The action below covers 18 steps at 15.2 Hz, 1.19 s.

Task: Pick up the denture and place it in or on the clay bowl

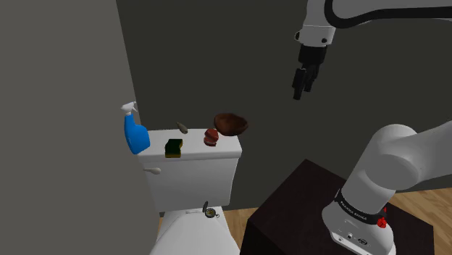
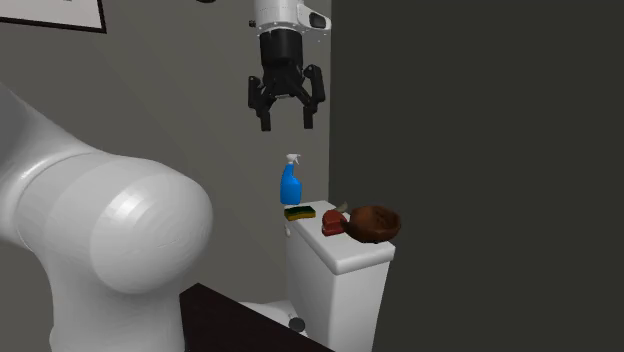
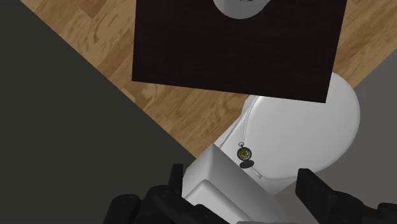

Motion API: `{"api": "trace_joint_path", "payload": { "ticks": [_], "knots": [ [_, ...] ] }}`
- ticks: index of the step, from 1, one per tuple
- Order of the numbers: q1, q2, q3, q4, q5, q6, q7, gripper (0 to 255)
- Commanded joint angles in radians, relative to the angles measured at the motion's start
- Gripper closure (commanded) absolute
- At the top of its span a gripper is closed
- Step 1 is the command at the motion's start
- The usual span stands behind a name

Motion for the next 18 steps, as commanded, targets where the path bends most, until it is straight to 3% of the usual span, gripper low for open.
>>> {"api": "trace_joint_path", "payload": {
  "ticks": [1,9,18],
  "knots": [
    [0.000,0.000,0.000,0.000,0.000,0.000,0.000,0],
    [0.008,0.238,0.024,-0.033,0.024,0.284,0.063,0],
    [0.013,0.574,0.050,0.045,0.032,0.558,0.127,0]
  ]
}}
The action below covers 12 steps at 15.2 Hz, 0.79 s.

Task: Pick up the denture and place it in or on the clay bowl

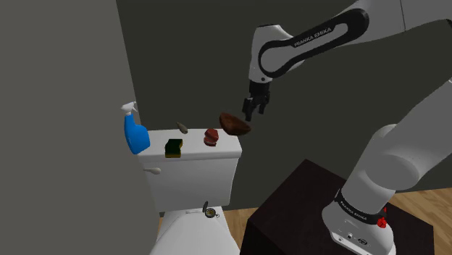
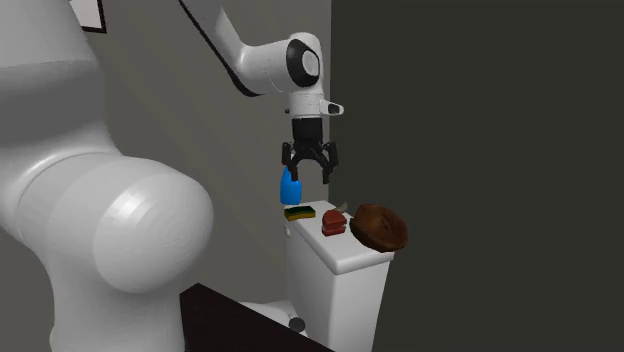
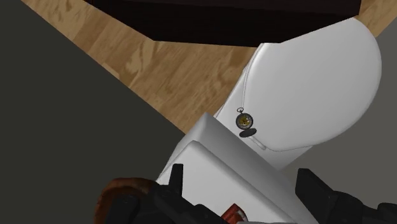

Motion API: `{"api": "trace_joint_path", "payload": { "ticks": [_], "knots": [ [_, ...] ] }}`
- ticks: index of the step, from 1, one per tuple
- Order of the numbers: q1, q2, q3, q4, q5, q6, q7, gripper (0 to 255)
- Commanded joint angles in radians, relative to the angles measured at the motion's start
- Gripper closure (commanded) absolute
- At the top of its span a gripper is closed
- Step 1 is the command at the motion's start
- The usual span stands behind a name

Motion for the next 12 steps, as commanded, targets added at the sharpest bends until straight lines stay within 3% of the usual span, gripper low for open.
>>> {"api": "trace_joint_path", "payload": {
  "ticks": [1,12],
  "knots": [
    [-0.001,0.082,0.003,0.032,-0.001,0.056,0.012,0],
    [0.010,0.516,0.015,0.295,-0.022,0.247,0.086,0]
  ]
}}
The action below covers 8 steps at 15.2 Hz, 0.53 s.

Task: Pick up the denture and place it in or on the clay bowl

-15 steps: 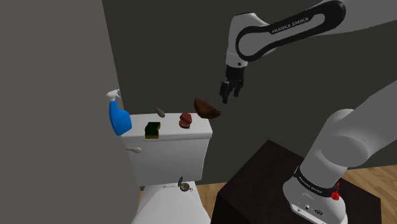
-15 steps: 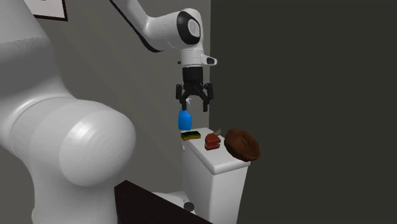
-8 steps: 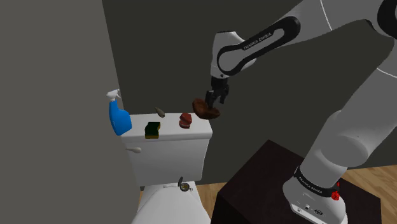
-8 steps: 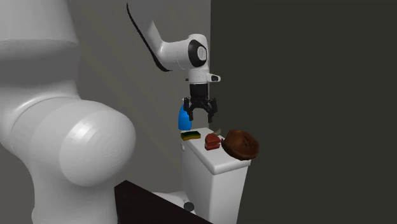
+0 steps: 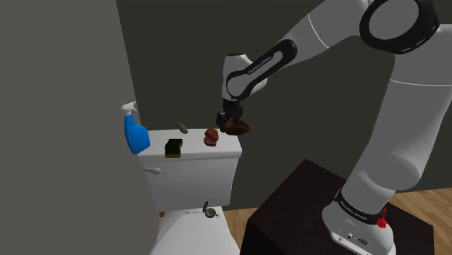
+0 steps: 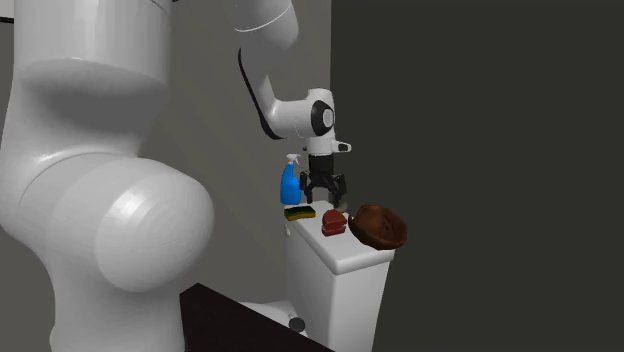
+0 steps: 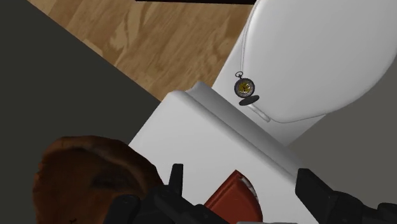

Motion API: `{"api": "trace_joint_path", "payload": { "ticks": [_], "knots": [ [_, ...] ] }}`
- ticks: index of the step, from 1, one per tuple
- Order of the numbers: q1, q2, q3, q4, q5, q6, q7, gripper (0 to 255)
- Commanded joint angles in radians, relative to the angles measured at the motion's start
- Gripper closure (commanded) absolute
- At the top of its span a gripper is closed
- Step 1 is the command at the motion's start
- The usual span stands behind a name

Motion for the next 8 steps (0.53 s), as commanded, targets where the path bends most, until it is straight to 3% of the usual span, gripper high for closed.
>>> {"api": "trace_joint_path", "payload": {
  "ticks": [1,8],
  "knots": [
    [0.004,0.082,0.000,0.071,-0.004,0.016,0.012,0],
    [0.018,0.320,-0.005,0.292,-0.011,0.044,0.041,0]
  ]
}}
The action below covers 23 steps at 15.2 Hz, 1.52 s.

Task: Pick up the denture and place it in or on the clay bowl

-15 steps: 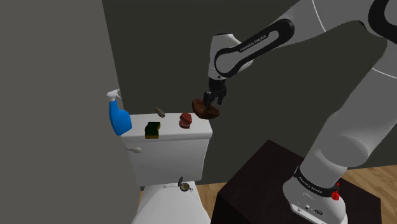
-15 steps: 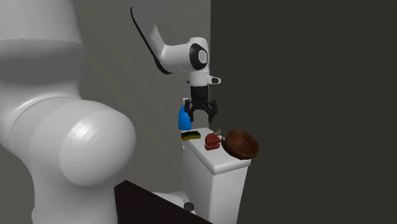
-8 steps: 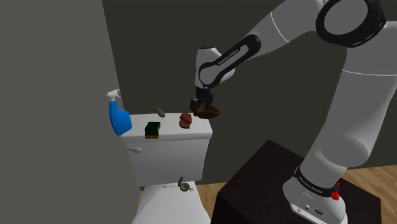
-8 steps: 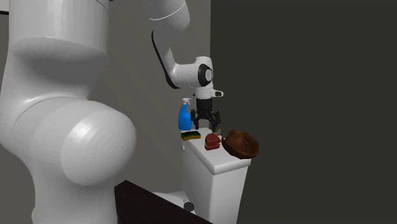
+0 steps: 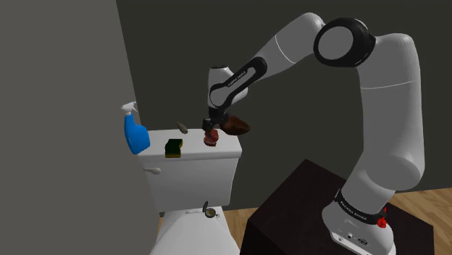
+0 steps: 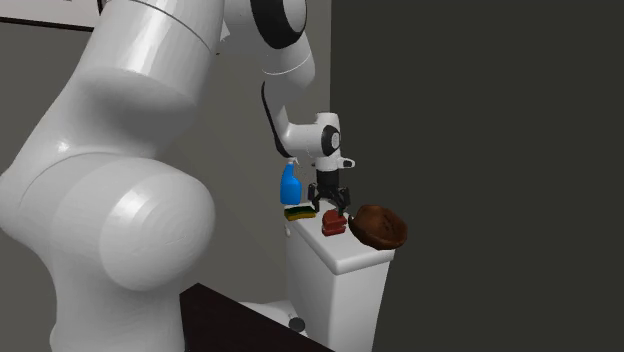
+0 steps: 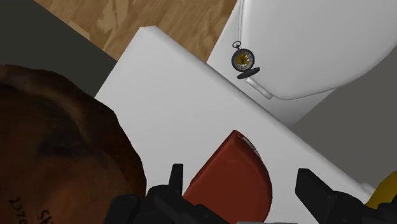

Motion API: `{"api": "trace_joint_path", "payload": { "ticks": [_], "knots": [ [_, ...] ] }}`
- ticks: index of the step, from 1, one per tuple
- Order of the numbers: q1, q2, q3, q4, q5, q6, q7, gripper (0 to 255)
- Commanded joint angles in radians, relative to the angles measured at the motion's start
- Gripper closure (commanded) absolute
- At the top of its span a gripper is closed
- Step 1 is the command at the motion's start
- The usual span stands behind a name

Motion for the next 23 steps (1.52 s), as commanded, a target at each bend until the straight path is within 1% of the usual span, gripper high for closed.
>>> {"api": "trace_joint_path", "payload": {
  "ticks": [1,7,15,16,23],
  "knots": [
    [0.001,0.033,-0.001,0.022,-0.001,0.012,0.002,0],
    [0.002,0.099,-0.006,0.028,-0.007,0.073,0.006,0],
    [0.002,0.099,-0.006,0.028,-0.007,0.072,0.006,0],
    [0.002,0.099,-0.006,0.028,-0.007,0.072,0.006,255],
    [0.002,0.099,-0.006,0.028,-0.007,0.073,0.006,255]
  ]
}}
